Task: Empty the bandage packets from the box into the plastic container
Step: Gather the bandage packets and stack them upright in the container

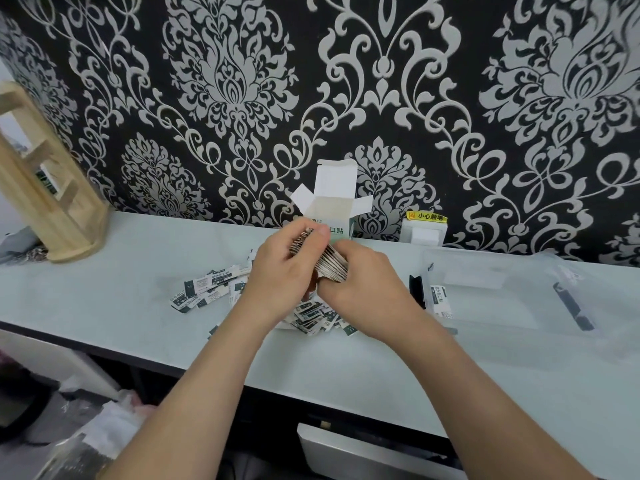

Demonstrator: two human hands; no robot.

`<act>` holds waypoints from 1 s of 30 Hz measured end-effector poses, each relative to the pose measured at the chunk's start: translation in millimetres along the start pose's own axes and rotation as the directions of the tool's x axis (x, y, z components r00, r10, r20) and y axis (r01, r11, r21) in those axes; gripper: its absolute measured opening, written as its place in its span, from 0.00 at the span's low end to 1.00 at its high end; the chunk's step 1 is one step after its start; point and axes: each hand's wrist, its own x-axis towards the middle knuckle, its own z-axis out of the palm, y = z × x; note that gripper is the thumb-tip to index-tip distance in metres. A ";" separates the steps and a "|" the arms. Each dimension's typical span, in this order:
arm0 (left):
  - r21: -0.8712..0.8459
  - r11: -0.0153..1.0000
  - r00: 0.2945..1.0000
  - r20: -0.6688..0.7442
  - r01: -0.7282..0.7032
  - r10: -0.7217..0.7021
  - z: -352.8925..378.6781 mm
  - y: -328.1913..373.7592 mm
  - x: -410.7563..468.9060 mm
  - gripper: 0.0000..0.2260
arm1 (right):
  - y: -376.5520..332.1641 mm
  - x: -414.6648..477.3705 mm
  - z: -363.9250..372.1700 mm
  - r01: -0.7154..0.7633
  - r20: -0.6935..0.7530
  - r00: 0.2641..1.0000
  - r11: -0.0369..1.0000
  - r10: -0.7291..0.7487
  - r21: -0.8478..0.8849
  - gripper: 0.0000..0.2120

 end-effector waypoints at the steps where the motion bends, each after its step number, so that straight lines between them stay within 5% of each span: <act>1: -0.027 0.999 1.000 -0.009 0.029 -0.030 0.8 0.0 1.2 0.12 | -0.3 -0.7 -0.8 -0.022 -0.002 1.000 1.000 0.022 -0.021 0.11; 5: -0.115 0.983 0.988 -0.035 0.143 -0.147 11.1 4.3 4.3 0.13 | -3.0 -4.1 -4.6 -0.070 0.003 0.998 0.993 0.071 -0.090 0.16; 13: -0.103 0.993 0.992 0.122 0.053 -0.041 31.4 13.3 14.6 0.15 | 3.8 -11.2 -36.7 -0.173 -0.002 0.985 0.983 0.174 0.054 0.13; 17: -0.044 0.992 0.990 0.076 0.118 -0.115 48.2 16.9 20.9 0.18 | 13.5 -14.6 -45.5 -0.102 0.033 0.994 0.994 0.100 0.044 0.11; 23: -0.149 0.956 0.967 0.072 0.252 -0.244 65.3 27.4 28.4 0.15 | 25.4 -15.5 -60.3 0.085 -0.141 0.984 0.978 -0.113 -0.193 0.02; 26: -0.162 0.981 0.994 0.054 0.107 -0.100 70.2 29.5 29.8 0.12 | 28.7 -12.8 -68.2 -0.141 -0.102 0.980 0.953 0.174 0.266 0.01; 28: -0.198 0.976 0.993 0.059 -0.086 0.100 73.6 32.5 28.4 0.05 | 30.1 -11.5 -78.1 -0.310 0.102 0.940 0.689 0.325 0.655 0.03; 30: -0.135 0.954 0.959 0.057 -0.268 0.277 75.3 33.9 27.9 0.03 | 30.6 -12.3 -83.7 -0.395 0.258 0.903 0.425 0.343 0.815 0.05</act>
